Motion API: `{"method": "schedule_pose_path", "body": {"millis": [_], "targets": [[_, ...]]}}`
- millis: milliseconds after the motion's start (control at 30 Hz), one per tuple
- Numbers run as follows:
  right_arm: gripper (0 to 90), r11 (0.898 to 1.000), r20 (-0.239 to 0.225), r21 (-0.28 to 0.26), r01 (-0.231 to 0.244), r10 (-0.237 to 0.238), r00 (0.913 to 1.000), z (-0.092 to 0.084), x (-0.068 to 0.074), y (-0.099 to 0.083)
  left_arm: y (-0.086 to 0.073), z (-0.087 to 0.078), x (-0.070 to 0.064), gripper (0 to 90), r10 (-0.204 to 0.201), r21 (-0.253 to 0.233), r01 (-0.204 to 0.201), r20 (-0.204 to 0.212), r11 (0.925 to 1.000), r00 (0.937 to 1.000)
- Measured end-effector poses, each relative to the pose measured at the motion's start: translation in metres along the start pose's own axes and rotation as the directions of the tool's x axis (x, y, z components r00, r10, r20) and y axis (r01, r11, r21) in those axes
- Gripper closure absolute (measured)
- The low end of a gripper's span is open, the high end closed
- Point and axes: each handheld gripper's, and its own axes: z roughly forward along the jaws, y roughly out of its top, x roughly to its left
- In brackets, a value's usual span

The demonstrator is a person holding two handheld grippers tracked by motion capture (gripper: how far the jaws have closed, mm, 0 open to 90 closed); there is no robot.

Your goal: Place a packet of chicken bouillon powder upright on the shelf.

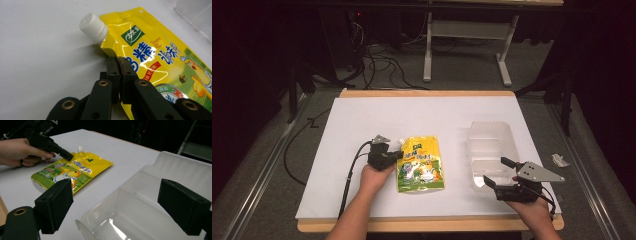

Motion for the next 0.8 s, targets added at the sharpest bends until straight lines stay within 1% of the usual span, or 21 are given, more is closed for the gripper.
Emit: {"method": "schedule_pose_path", "body": {"millis": [33,133,200,333,433,800], "targets": [[13.2,1.000,0.000,-0.001,0.001,-0.001,1.0000,0.000,0.000,0.000,0.000,0.000,-0.001,89.3,0.011,0.002,-0.011,-0.002,0.9999,0.9999],[13.4,1.000,0.002,-0.002,0.002,-0.002,1.0000,-0.001,0.000,0.000,0.000,-0.001,-0.001,90.0,0.016,-0.011,-0.016,-0.001,0.9998,0.9999],[13.5,1.000,0.001,-0.002,0.001,-0.001,1.0000,0.000,0.000,0.000,0.000,-0.002,-0.002,90.0,0.027,-0.018,-0.027,-0.005,0.9995,0.9996],[13.5,1.000,0.001,-0.002,0.003,-0.003,1.0000,0.000,-0.001,0.000,0.000,-0.004,-0.005,90.0,0.035,-0.054,-0.036,-0.006,0.9979,0.9994],[13.9,1.000,0.003,-0.004,-0.002,0.002,1.0000,-0.001,-0.001,0.000,0.000,-0.006,-0.006,90.0,0.039,-0.070,-0.039,-0.007,0.9968,0.9992],[13.9,1.000,-0.005,-0.019,-0.007,0.007,1.0000,-0.002,-0.001,0.001,0.001,-0.017,-0.013,90.0,0.054,-0.145,-0.054,-0.005,0.9879,0.9985]]}}
